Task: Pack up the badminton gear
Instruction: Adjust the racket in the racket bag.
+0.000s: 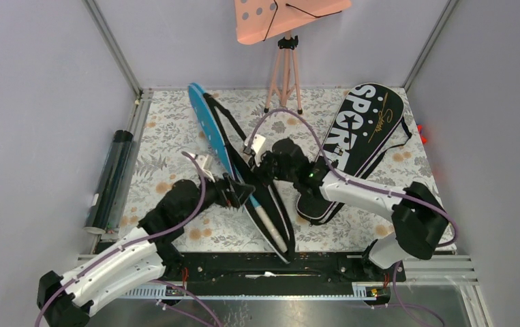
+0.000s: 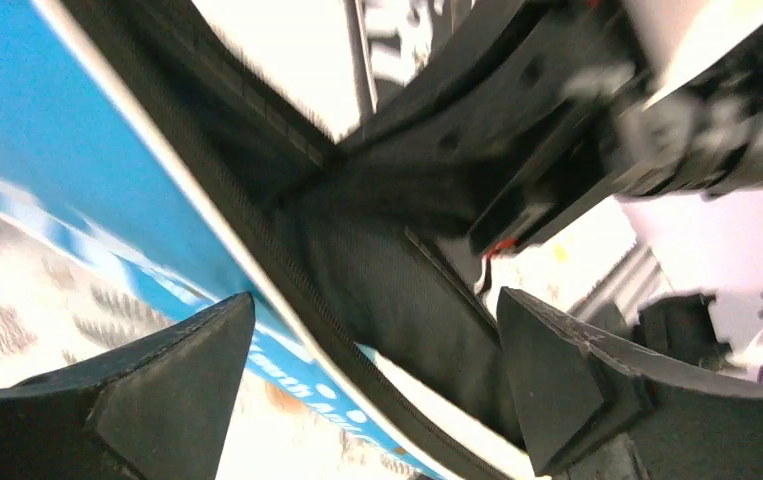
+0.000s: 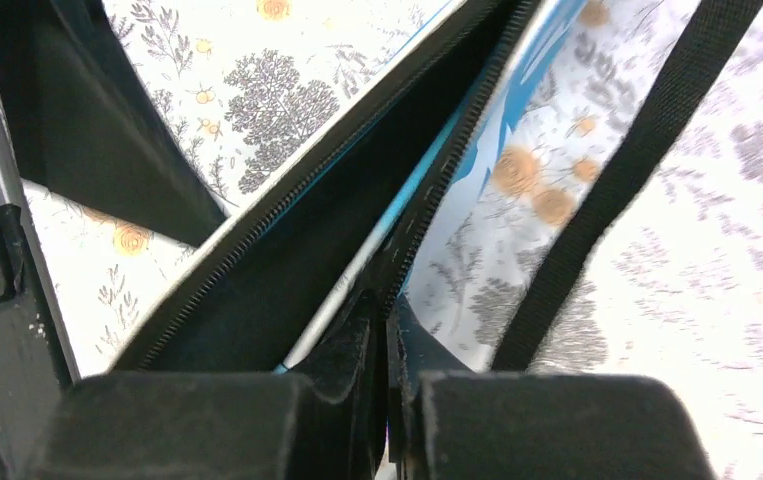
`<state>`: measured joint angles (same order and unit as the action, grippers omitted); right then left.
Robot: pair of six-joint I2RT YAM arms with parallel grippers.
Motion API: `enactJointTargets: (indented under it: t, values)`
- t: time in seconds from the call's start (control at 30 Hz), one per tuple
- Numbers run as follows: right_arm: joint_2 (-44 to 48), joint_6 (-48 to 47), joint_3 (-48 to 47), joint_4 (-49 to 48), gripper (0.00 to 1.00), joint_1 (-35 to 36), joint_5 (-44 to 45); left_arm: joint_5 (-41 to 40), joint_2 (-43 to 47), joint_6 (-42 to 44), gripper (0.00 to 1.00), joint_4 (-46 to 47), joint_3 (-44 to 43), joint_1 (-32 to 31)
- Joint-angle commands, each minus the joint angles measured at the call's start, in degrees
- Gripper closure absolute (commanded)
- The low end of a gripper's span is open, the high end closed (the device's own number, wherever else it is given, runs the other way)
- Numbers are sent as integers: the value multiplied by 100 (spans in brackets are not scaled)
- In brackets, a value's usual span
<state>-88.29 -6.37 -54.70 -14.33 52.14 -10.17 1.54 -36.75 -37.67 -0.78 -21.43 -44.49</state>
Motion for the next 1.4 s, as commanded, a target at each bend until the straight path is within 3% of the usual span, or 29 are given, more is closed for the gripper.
enactJointTargets:
  t: [0.0,0.07,0.2,0.4,0.53,0.63,0.7,0.8,0.93,1.2,1.27,1.3,1.37]
  values:
    - [594,-1226,-1006,1010,100,-372,-768,-1180,45,1342,1,730,-1260,-5]
    - [704,-1484,-1225,1476,100,-605,-1249,-1120,56,2110,1,445,-1829,-6]
    - [795,-1996,-1974,2880,100,-992,-1971,-308,-78,4676,1,-648,-3037,-6]
    - [730,-2434,-2327,3833,100,-1479,-2563,839,-749,8307,1,-3187,-4504,0]
    - [752,-3044,-2319,4307,100,-1593,-2611,1082,-1442,9939,1,-5048,-5460,-2]
    - [721,-3471,-2343,4746,100,-1615,-2667,803,-1876,10489,3,-5787,-5577,27]
    - [671,-3553,-2352,4874,100,-1631,-2566,689,-2120,10560,9,-6026,-5428,81]
    - [567,-3682,-2388,5095,100,-1685,-2569,1077,-2326,10797,12,-6337,-5186,447]
    - [307,-3697,-2541,5289,100,-1724,-2753,1681,-2460,11018,12,-6154,-4832,1040]
    - [-120,-3622,-2992,5726,100,-1892,-2776,1858,-3025,11243,17,-6180,-4419,1796]
    - [-98,-3599,-2984,5703,100,-1937,-2829,1793,-3088,11221,35,-5975,-4268,1855]
    - [-64,-3543,-2942,5630,100,-1944,-2814,1723,-3137,11183,56,-5804,-4198,1860]
    - [17,-3198,-2812,5308,100,-1956,-2606,1712,-3249,10989,88,-5613,-4181,1857]
